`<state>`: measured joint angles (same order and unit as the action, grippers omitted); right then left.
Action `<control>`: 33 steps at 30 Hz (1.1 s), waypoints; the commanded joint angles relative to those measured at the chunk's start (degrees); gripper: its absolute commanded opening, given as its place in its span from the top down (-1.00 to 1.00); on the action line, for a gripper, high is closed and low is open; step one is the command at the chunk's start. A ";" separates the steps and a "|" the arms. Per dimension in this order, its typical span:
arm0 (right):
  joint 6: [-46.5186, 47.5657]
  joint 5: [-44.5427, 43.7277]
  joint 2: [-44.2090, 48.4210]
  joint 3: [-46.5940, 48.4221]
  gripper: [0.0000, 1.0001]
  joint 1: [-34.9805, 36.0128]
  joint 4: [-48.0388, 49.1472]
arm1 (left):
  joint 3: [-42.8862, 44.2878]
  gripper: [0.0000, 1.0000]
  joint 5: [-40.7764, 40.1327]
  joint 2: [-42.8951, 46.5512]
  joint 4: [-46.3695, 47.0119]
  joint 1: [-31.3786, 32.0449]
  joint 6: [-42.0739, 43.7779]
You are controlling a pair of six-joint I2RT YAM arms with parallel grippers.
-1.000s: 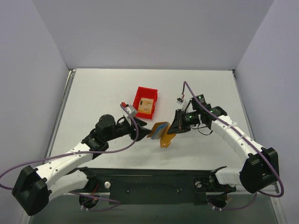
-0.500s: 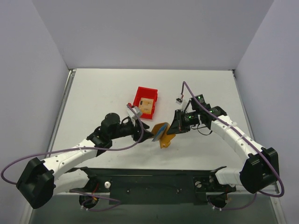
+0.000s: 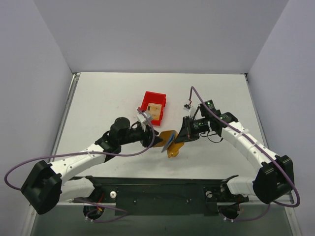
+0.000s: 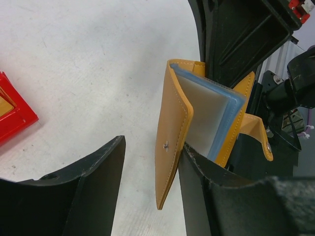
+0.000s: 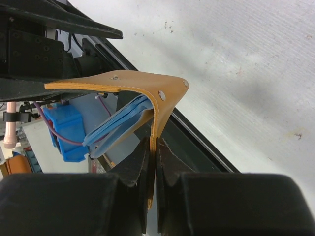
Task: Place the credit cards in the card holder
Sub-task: Open the card holder at the center of the board.
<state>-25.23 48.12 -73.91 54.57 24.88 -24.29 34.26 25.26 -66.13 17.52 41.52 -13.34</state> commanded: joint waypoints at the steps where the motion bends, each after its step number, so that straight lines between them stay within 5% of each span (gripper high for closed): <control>1: 1.15 3.38 0.61 2.48 1.00 0.78 -0.40 | 3.97 -0.09 -1.43 -1.45 0.77 0.93 1.83; 5: 1.15 4.62 0.52 2.21 1.00 0.95 0.30 | 4.50 0.11 -1.88 -2.51 -0.20 1.90 2.36; 8: 1.24 3.92 0.00 1.95 1.00 0.96 0.30 | 4.50 0.49 -1.70 -2.95 -0.64 2.08 1.83; 12: 1.15 0.05 -1.15 1.07 0.59 0.87 0.04 | 4.41 1.00 -2.93 -3.04 -3.10 2.34 0.43; 20: 1.77 -17.41 -2.12 2.12 0.16 0.96 -4.53 | 4.06 1.00 -12.50 -1.99 -12.85 3.74 -7.48; 26: 0.63 -21.66 1.40 2.47 0.14 0.96 -3.48 | 5.12 1.00 -22.62 -3.48 -21.47 6.73 -18.55; 33: -3.15 -18.24 2.37 1.07 0.34 1.13 -0.15 | -0.32 1.00 -24.46 -4.53 -15.33 7.26 -34.70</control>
<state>-25.45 28.93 -72.55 54.57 25.61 -26.15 36.10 3.38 -70.32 -2.33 48.60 -35.44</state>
